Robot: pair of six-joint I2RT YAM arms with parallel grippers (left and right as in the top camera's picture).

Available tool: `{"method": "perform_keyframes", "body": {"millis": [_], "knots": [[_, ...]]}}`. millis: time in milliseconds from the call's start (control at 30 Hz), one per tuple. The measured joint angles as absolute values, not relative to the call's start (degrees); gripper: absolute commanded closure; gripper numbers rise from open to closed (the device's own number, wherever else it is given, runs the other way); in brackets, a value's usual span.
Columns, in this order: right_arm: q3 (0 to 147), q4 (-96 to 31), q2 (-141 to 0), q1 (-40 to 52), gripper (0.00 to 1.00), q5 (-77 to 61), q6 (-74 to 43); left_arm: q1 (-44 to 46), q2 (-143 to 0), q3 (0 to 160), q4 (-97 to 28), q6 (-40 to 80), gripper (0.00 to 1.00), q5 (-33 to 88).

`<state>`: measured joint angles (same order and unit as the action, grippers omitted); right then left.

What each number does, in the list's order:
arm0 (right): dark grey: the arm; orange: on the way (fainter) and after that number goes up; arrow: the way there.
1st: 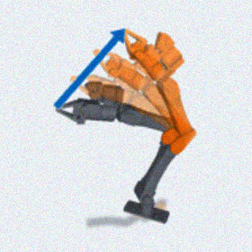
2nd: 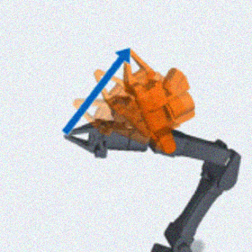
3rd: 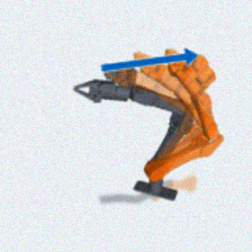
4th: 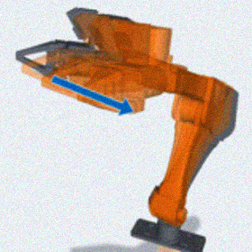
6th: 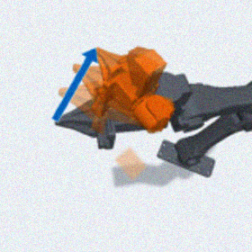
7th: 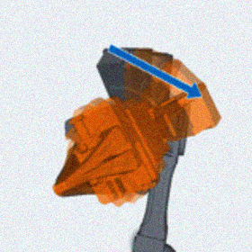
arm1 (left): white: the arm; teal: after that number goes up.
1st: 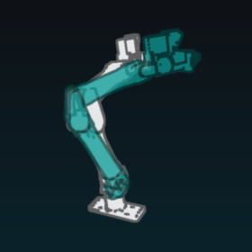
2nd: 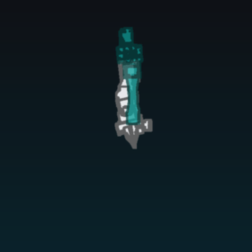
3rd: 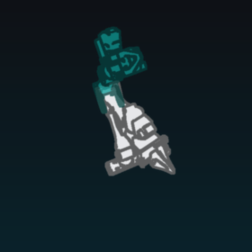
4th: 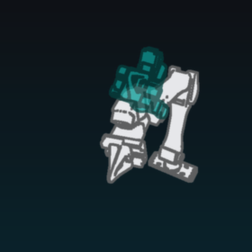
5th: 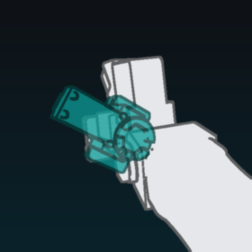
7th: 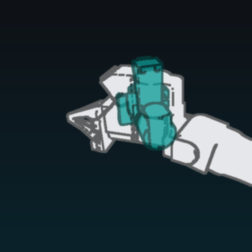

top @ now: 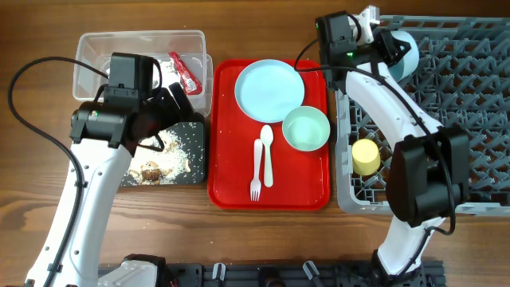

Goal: Sort waste into correct bins and load items into the dishwasher rack
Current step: 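Carry the light-blue bowl with the right gripper into the dish rack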

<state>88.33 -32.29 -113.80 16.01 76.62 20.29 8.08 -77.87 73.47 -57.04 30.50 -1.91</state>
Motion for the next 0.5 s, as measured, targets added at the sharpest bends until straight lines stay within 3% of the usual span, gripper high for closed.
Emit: {"method": "perform_keyframes", "body": {"millis": [433, 500], "knots": [[88.33, -39.38, -113.82, 18.33, 0.96, 71.59, 20.93, 8.08, -77.87, 73.47, -57.04, 30.50, 0.00, -1.91], [88.33, -39.86, -113.82, 18.76, 0.84, 71.55, 20.93, 8.08, -77.87, 73.47, -57.06, 30.50, 0.00, -1.89]]}}
